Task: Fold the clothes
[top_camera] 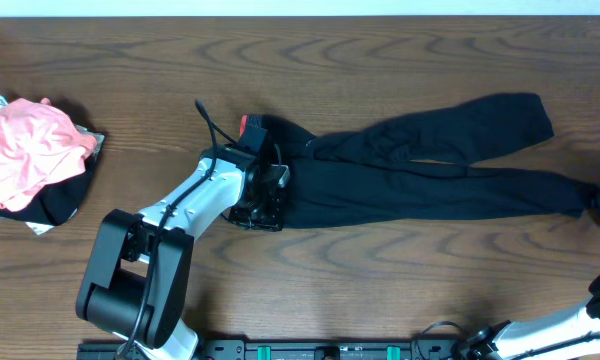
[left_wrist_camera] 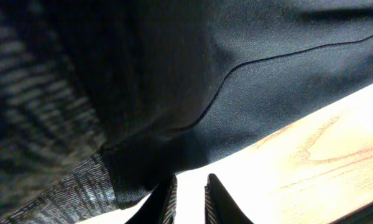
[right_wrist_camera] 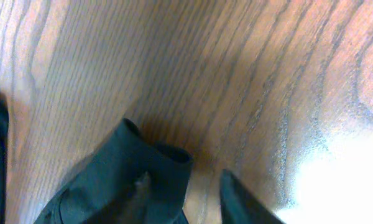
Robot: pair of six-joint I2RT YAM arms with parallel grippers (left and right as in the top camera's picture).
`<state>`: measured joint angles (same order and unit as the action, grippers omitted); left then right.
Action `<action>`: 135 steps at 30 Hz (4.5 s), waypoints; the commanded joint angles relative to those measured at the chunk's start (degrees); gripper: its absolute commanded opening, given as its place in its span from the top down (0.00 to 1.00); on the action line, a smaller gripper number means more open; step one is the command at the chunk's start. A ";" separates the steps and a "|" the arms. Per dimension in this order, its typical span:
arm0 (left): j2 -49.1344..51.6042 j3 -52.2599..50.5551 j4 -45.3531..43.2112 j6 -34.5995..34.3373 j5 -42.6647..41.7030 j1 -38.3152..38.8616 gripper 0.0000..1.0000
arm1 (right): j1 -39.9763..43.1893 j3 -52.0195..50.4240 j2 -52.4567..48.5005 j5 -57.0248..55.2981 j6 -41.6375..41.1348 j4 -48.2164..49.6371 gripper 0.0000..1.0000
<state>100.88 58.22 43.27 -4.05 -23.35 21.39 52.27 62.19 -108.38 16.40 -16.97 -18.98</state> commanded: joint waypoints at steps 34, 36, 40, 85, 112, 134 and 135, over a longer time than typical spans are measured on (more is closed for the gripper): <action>0.04 0.02 -0.55 0.98 0.81 -0.09 0.79 | 2.91 0.15 -0.50 -7.23 -5.75 -11.43 0.54; 0.04 0.02 -0.72 0.96 0.81 -0.09 0.79 | 2.93 0.09 -0.50 -7.23 -5.73 -10.71 0.53; 0.04 0.02 -0.72 0.96 0.81 -0.09 0.79 | 2.49 -0.52 -0.50 -7.19 -5.75 -8.55 0.51; 0.04 0.02 -1.51 0.96 -0.04 -0.09 0.79 | -4.63 -3.08 5.03 1.75 -7.78 2.93 0.99; 0.04 0.02 -2.64 0.94 -0.07 -0.09 0.79 | -6.69 11.80 14.93 -17.49 0.72 -34.18 0.99; 0.04 0.02 -2.60 0.76 -0.07 -0.09 0.79 | -5.64 7.91 9.03 -23.45 -2.78 -26.69 0.79; 0.04 0.02 -2.60 0.76 -0.07 -0.09 0.79 | -5.42 7.98 9.09 -23.02 -2.89 -26.62 0.80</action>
<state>100.88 58.22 40.47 -4.03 -23.62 21.39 45.89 70.17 -99.33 -4.47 -17.34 -45.69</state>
